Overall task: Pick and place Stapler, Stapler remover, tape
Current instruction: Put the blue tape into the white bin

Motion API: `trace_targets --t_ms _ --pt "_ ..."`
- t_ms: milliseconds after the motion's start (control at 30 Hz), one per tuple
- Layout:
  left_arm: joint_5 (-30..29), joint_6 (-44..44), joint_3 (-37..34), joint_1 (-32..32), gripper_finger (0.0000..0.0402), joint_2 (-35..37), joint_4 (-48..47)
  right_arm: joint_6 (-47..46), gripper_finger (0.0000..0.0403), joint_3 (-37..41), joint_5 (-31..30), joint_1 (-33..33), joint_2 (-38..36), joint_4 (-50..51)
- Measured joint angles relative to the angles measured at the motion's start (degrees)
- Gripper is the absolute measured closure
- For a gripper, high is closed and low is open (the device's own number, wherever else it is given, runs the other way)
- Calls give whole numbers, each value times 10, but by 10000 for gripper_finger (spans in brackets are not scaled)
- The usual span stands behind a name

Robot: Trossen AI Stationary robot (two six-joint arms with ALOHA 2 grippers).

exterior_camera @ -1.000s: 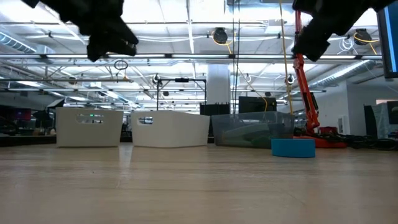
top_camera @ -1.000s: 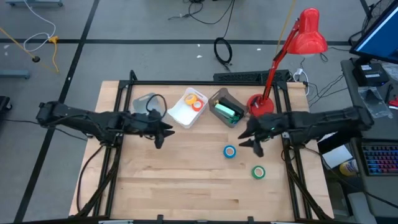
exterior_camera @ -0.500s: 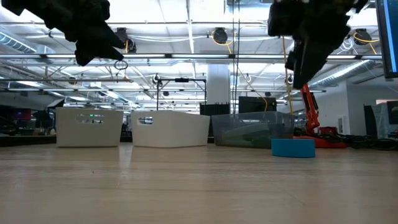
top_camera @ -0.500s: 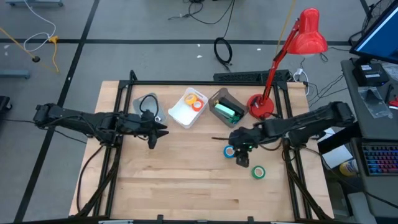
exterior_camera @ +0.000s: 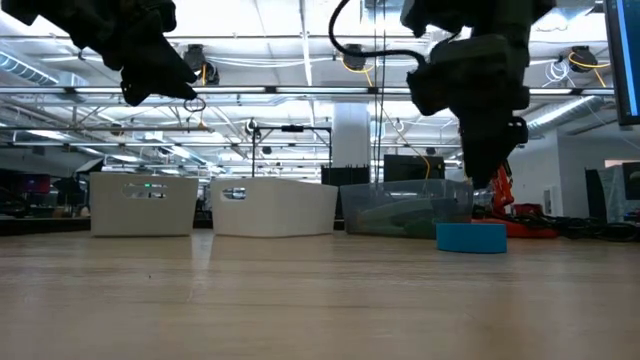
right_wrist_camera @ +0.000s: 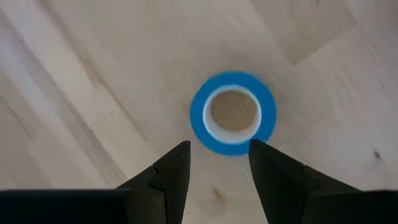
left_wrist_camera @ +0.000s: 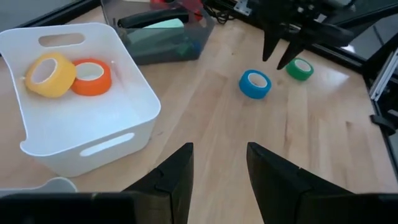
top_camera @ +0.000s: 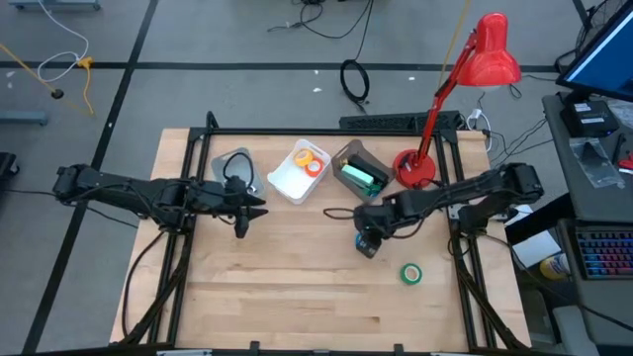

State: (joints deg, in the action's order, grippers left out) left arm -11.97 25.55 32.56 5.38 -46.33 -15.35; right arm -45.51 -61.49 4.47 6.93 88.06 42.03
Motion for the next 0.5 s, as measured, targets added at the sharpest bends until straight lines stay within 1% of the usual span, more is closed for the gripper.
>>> trace_targets --t_ms 200,300,500 --pt "1 -4 0 -2 249 0 -6 -72 248 0 -5 -18 1 5" --pt "1 -4 0 -1 249 0 -11 -94 248 0 -17 -21 1 6" --pt "1 -12 0 -2 249 0 -12 -122 248 0 -17 -24 1 7"
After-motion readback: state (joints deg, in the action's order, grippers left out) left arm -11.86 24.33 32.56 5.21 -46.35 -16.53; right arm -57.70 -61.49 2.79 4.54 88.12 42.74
